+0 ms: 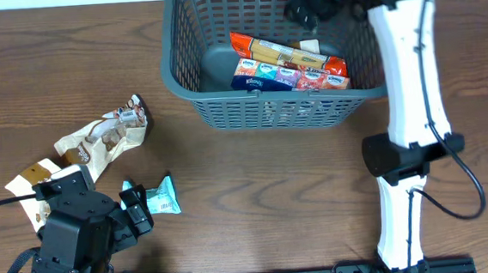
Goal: Pack container
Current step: 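Lower the pasta packet into the basket and open the right gripper, then withdraw the right gripper from the basket to the right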
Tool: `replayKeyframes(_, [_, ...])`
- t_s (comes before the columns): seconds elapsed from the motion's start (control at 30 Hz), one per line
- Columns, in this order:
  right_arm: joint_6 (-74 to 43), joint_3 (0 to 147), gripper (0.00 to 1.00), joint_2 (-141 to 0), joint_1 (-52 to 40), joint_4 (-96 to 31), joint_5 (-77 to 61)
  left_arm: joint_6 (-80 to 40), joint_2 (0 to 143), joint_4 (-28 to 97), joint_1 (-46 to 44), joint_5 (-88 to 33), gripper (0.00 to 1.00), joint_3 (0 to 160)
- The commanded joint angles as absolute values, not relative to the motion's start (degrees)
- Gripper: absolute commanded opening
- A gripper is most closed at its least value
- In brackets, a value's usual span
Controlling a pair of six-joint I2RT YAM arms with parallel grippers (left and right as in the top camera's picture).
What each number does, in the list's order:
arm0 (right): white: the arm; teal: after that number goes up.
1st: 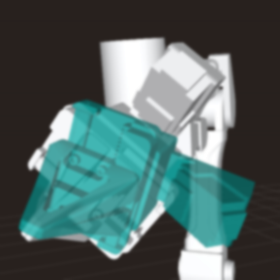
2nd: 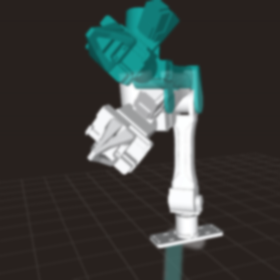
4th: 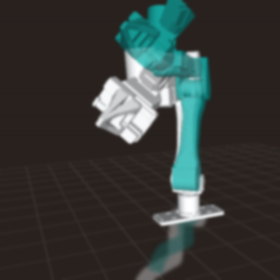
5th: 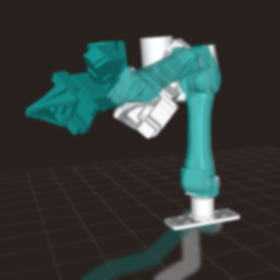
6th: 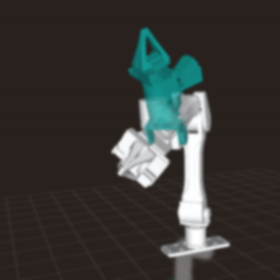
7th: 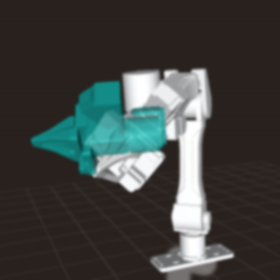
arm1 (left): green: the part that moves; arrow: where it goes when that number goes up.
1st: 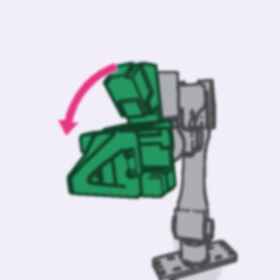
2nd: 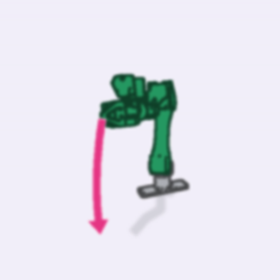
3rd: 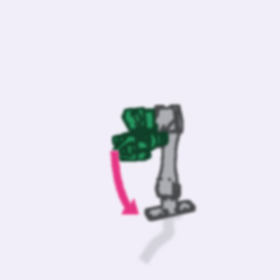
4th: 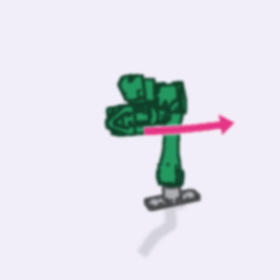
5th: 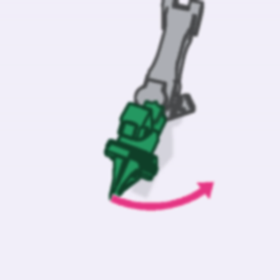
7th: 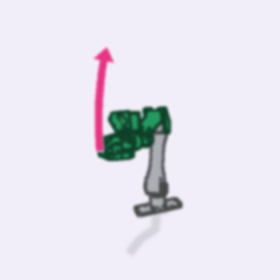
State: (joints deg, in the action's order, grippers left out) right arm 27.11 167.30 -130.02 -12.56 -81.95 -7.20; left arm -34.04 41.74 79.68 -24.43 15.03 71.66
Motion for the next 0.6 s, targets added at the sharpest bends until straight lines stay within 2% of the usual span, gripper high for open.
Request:
replayKeyframes(0.0, [20.0, 172.7, 0.99, -123.4, -11.8, -80.1, 2.2, -33.1, 41.8, 79.9, -24.1, 15.7, 0.99, 72.0])
replayKeyframes(0.33, [-4.9, 173.4, 0.99, -114.7, -0.5, -76.9, 34.7, -33.1, 41.8, 81.4, -24.1, 15.7, 0.99, 72.0])
replayKeyframes(0.57, [-15.6, 172.9, 0.99, -114.2, 11.2, -85.3, 36.4, -33.1, 41.8, 81.4, -24.1, 15.7, 0.99, 72.0])
